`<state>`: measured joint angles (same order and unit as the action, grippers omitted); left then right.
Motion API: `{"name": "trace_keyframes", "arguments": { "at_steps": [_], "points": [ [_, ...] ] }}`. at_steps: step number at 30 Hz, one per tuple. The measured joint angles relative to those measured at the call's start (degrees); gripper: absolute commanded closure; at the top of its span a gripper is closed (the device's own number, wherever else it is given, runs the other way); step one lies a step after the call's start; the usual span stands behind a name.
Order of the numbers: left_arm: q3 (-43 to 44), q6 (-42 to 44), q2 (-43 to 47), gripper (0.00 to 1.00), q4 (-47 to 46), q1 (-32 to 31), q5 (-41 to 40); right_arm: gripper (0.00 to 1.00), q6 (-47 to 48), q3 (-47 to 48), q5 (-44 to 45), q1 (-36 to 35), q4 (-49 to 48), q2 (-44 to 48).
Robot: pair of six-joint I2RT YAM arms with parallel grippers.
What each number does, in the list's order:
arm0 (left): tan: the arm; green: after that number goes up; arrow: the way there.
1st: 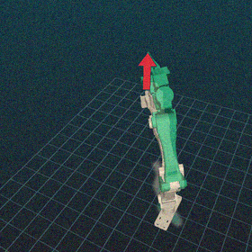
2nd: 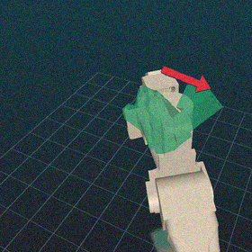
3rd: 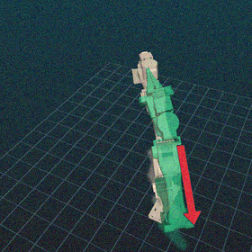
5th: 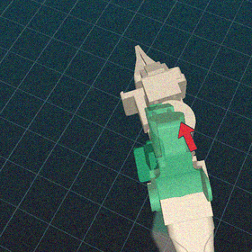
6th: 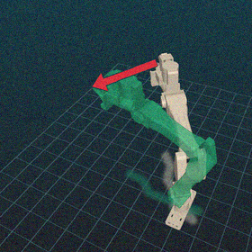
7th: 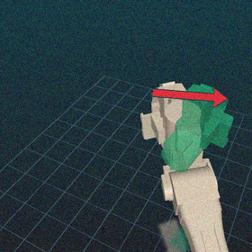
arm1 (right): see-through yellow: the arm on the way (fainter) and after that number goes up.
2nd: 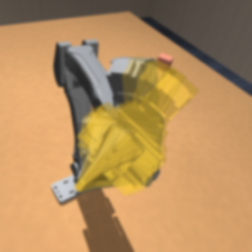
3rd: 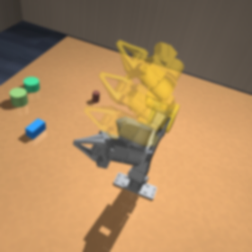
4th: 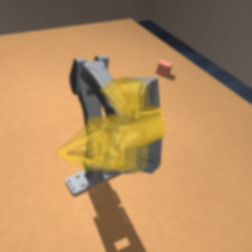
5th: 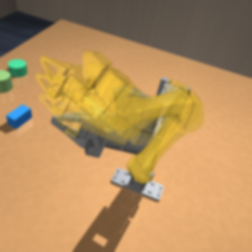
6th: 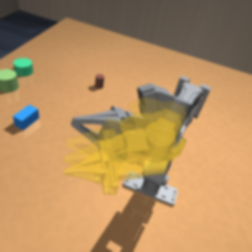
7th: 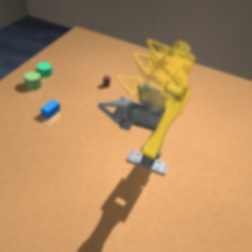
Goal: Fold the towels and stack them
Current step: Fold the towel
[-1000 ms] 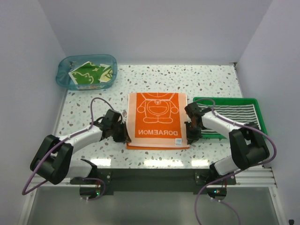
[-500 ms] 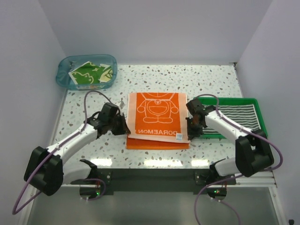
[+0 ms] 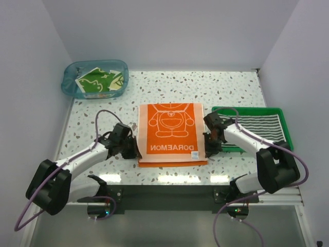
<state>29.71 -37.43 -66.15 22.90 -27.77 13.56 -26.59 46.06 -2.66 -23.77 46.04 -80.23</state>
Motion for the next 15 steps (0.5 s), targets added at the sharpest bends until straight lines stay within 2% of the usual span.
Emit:
{"name": "trace_keyframes", "arguments": {
  "at_steps": [10,15],
  "points": [
    [-1.4,0.0,-2.9,1.00,-2.7,-0.1,-0.1,0.99,-0.9,-2.3,-0.4,-0.3,-3.8,-3.8],
    [3.3,0.0,-2.1,1.00,2.6,-0.2,-1.1,0.99,-0.9,-1.8,-0.2,-0.3,-3.0,-3.0]
  ]
}}
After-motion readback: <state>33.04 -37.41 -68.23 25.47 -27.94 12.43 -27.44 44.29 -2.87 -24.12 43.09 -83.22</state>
